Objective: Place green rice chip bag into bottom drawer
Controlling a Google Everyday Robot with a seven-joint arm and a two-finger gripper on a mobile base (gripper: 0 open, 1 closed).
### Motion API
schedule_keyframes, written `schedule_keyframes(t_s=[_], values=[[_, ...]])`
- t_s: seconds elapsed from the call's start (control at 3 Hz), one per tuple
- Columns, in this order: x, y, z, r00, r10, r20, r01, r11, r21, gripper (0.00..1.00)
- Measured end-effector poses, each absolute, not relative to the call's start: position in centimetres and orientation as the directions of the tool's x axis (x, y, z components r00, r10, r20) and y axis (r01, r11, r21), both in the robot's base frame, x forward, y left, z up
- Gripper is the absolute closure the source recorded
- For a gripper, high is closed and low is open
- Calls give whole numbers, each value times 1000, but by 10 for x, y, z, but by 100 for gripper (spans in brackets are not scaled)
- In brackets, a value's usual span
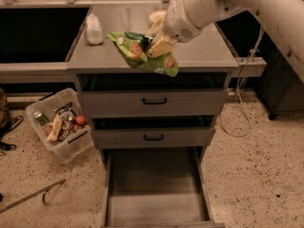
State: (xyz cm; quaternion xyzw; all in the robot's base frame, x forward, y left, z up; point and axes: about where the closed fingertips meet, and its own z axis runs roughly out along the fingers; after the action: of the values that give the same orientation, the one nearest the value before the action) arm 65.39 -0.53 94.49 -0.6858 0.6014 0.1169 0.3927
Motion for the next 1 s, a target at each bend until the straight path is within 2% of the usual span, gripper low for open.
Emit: schedule_keyframes(t_s=[0.67,1.0], values=[[643,5,921,239,-733,-637,-932,11,-361,100],[626,0,912,201,-716,-668,-936,60,-346,100]])
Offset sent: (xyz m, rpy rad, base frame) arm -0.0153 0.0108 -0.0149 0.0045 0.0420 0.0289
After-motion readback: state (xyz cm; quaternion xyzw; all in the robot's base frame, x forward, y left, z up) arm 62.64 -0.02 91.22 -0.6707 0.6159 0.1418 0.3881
